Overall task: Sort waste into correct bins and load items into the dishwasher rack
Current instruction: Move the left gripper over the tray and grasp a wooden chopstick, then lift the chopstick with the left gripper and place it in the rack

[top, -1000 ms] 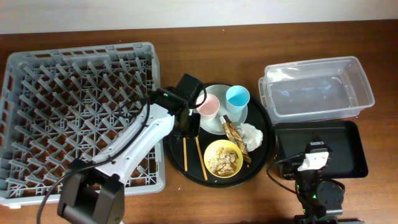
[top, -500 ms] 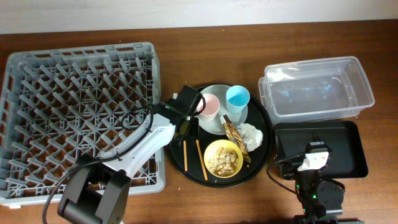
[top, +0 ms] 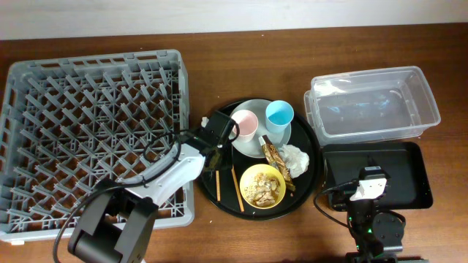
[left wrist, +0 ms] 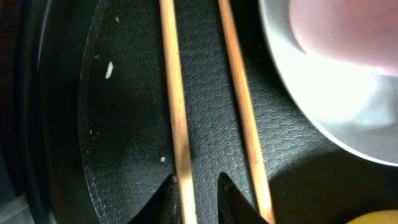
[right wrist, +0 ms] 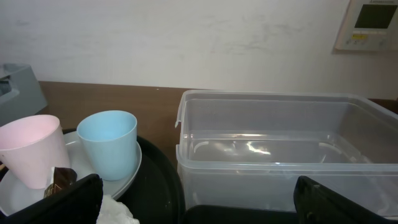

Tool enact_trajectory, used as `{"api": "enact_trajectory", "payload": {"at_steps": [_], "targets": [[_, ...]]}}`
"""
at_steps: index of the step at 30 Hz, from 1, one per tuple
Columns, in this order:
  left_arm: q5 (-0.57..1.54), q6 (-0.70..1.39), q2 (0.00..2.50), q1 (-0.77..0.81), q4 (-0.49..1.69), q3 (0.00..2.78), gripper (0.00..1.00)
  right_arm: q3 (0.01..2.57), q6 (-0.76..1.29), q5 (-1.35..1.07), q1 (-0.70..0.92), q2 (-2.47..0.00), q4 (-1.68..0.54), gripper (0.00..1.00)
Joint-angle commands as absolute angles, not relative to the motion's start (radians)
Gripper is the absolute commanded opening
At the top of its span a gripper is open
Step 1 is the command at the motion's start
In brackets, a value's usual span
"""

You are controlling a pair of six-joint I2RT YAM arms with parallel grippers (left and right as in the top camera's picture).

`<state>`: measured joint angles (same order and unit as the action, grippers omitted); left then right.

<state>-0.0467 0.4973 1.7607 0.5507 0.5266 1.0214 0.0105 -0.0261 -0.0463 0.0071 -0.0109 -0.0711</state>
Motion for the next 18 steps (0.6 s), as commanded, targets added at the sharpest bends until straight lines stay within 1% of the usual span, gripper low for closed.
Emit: {"api": "enact_trajectory", "payload": {"at_steps": [1,14,16,18], "targets": [[-0.068,0.512,1.775,0.559,0.507,0.999,0.23,0.006,-0.017,-0.044,0.001,-0.006,-0.075,0.99],[-0.121,0.524,1.863,0.603,0.485,0.999,0.22,0.006,-0.017,-0.044,0.001,-0.006,-0.075,0.99],[-0.121,0.524,1.862,0.603,0.485,0.999,0.14,0.006,-0.017,-0.044,0.001,-0.006,-0.075,0.99],[-0.12,0.526,1.862,0.604,0.485,1.0,0.01,0.006,-0.017,-0.044,0.001,-0.006,-0.075,0.99]]}}
